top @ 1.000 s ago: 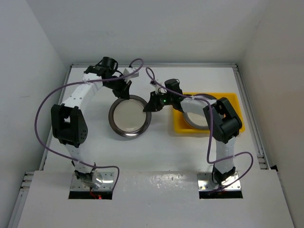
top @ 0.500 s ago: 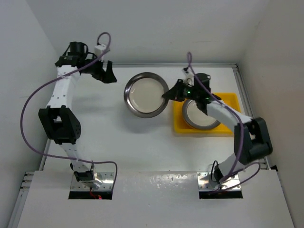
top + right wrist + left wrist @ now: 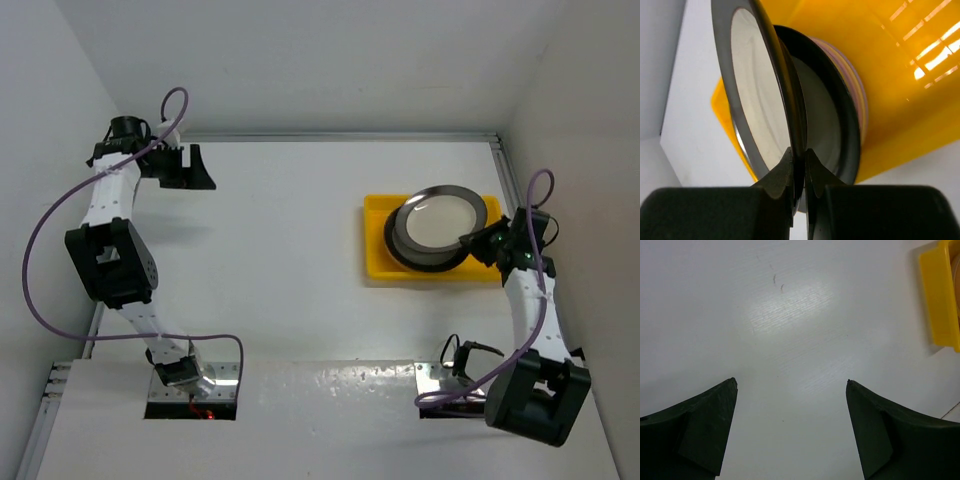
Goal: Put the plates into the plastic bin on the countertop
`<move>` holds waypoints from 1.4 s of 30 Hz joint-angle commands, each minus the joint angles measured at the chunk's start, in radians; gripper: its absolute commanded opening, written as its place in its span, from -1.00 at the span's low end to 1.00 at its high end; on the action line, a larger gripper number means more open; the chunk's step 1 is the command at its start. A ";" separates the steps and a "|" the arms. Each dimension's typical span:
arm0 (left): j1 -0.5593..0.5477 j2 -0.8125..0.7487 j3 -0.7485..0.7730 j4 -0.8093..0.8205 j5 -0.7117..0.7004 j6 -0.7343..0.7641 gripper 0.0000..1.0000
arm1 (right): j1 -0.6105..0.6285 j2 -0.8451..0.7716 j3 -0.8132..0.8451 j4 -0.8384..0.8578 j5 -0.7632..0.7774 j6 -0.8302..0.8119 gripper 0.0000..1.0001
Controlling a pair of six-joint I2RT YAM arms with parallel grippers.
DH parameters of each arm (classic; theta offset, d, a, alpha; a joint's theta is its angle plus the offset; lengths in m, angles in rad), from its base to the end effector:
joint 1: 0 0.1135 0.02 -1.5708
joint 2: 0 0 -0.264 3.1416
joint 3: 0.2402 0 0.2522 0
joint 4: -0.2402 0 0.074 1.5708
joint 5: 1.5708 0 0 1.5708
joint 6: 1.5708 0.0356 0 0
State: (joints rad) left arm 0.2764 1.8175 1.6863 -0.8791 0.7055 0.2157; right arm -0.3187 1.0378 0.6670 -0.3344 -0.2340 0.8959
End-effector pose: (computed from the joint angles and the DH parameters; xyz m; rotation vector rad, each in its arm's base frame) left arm 0.3805 0.0839 0.3113 0.1780 2.3622 -0.6760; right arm 0.2102 -0.0607 0.2376 1.2174 1.9720 0.5650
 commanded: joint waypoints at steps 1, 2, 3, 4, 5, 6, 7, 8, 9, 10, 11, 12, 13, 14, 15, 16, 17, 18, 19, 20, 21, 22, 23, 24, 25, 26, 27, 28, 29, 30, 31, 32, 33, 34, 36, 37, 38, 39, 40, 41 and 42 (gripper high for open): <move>0.014 -0.061 -0.005 0.015 0.037 0.007 0.79 | -0.016 -0.025 0.017 0.047 -0.064 0.011 -1.00; 0.014 -0.061 -0.017 0.015 0.037 0.007 0.79 | -0.017 -0.003 0.016 0.057 -0.085 0.011 -1.00; 0.014 -0.070 -0.017 0.015 0.046 0.007 0.79 | -0.017 0.004 0.013 0.058 -0.091 0.011 -1.00; 0.023 -0.070 -0.017 0.015 0.046 0.016 0.79 | -0.017 0.011 0.013 0.058 -0.099 0.011 -1.00; 0.023 -0.070 -0.026 0.015 0.046 0.016 0.79 | -0.022 0.034 0.016 0.061 -0.116 0.008 -1.00; 0.023 -0.070 -0.027 0.015 0.046 0.016 0.79 | -0.017 0.044 0.014 0.061 -0.122 0.008 -1.00; 0.023 -0.070 -0.027 0.015 0.046 0.016 0.79 | -0.016 0.053 0.011 0.057 -0.129 0.002 -1.00; 0.033 -0.070 -0.036 0.015 0.055 0.016 0.79 | -0.017 0.060 0.009 0.052 -0.136 -0.002 -1.00; 0.033 -0.070 -0.036 0.015 0.055 0.016 0.79 | -0.017 0.070 0.009 0.041 -0.143 -0.015 -1.00; 0.033 -0.070 -0.036 0.015 0.064 0.016 0.79 | -0.019 0.074 0.008 0.028 -0.155 -0.032 -1.00; 0.043 -0.070 -0.036 0.015 0.065 0.016 0.79 | -0.017 0.076 0.006 0.008 -0.163 -0.049 -0.94; 0.043 -0.070 -0.045 0.015 0.065 0.016 0.79 | -0.016 0.080 0.005 -0.017 -0.163 -0.058 -0.85; 0.043 -0.070 -0.045 0.015 0.065 0.016 0.79 | -0.016 0.076 0.000 -0.031 -0.163 -0.075 -0.50; 0.043 -0.070 -0.045 0.015 0.074 0.025 0.79 | -0.016 0.080 0.000 -0.052 -0.160 -0.096 -0.34; 0.043 -0.070 -0.045 0.015 0.074 0.025 0.79 | -0.016 0.077 -0.004 -0.080 -0.151 -0.106 -0.15; 0.043 -0.070 -0.045 0.015 0.074 0.025 0.79 | -0.016 0.077 -0.004 -0.092 -0.130 -0.141 0.00; 0.043 -0.070 -0.045 0.015 0.074 0.025 0.79 | -0.016 0.076 -0.003 -0.132 -0.122 -0.153 0.04; 0.043 -0.070 -0.045 0.015 0.074 0.025 0.79 | -0.017 0.071 0.005 -0.152 -0.096 -0.163 0.07; 0.043 -0.070 -0.045 0.015 0.083 0.025 0.79 | -0.017 0.070 0.011 -0.169 -0.067 -0.188 0.11; 0.043 -0.070 -0.045 0.015 0.083 0.025 0.79 | -0.016 0.062 0.019 -0.195 -0.038 -0.198 0.14; 0.043 -0.070 -0.045 0.015 0.083 0.025 0.79 | -0.017 0.059 0.022 -0.218 -0.025 -0.204 0.14; 0.043 -0.070 -0.045 0.015 0.083 0.025 0.79 | -0.017 0.038 0.023 -0.225 0.010 -0.213 0.18; 0.043 -0.070 -0.045 0.015 0.083 0.025 0.79 | -0.017 0.034 0.026 -0.233 0.016 -0.219 0.24; 0.043 -0.070 -0.045 0.015 0.092 0.025 0.79 | -0.017 0.024 0.025 -0.235 0.024 -0.225 0.27; 0.043 -0.070 -0.045 0.015 0.092 0.025 0.79 | -0.017 0.012 0.028 -0.235 0.044 -0.230 0.30; 0.043 -0.070 -0.045 0.015 0.092 0.025 0.79 | -0.017 0.008 0.039 -0.241 0.050 -0.232 0.32; 0.043 -0.061 -0.045 0.015 0.092 0.016 0.79 | -0.016 0.005 0.043 -0.265 0.055 -0.241 0.35; 0.043 -0.061 -0.045 0.015 0.092 0.016 0.79 | -0.016 0.010 0.057 -0.276 0.068 -0.247 0.35; 0.043 -0.061 -0.045 0.015 0.092 0.016 0.79 | -0.016 0.010 0.066 -0.290 0.096 -0.250 0.38; 0.043 -0.061 -0.045 0.015 0.080 0.016 0.79 | -0.017 0.007 0.081 -0.299 0.120 -0.259 0.41; 0.043 -0.061 -0.045 0.015 0.069 0.016 0.79 | -0.017 0.002 0.095 -0.331 0.139 -0.261 0.41; 0.043 -0.061 -0.045 0.015 0.069 0.016 0.79 | -0.017 -0.002 0.103 -0.339 0.171 -0.265 0.44; 0.043 -0.072 -0.045 0.015 0.069 0.016 0.79 | -0.017 -0.015 0.118 -0.348 0.195 -0.267 0.44; 0.043 -0.072 -0.045 0.015 0.058 0.016 0.79 | -0.014 -0.027 0.121 -0.350 0.205 -0.268 0.46; 0.043 -0.081 -0.054 0.015 0.046 0.025 0.79 | -0.025 -0.061 0.131 -0.350 0.231 -0.253 0.52; 0.043 -0.092 -0.063 0.015 0.029 0.025 0.79 | -0.031 -0.112 0.131 -0.354 0.308 -0.230 0.57; 0.043 -0.092 -0.063 0.015 0.017 0.034 0.79 | -0.039 -0.134 0.120 -0.360 0.335 -0.192 0.69; 0.034 -0.104 -0.077 0.015 -0.004 0.034 0.79 | -0.066 -0.159 0.109 -0.367 0.361 -0.169 0.74; 0.033 -0.104 -0.100 0.015 -0.047 0.043 0.79 | -0.075 -0.224 0.102 -0.371 0.384 -0.161 0.78; 0.023 -0.119 -0.117 0.015 -0.069 0.044 0.79 | -0.082 -0.248 0.085 -0.383 0.474 -0.160 0.78; 0.014 -0.139 -0.137 0.026 -0.089 0.044 0.79 | -0.079 -0.263 0.079 -0.423 0.508 -0.137 0.84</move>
State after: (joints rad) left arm 0.3027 1.7527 1.5780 -0.8665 0.6819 0.2382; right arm -0.3824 0.8421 0.7460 -0.6968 0.0879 0.7013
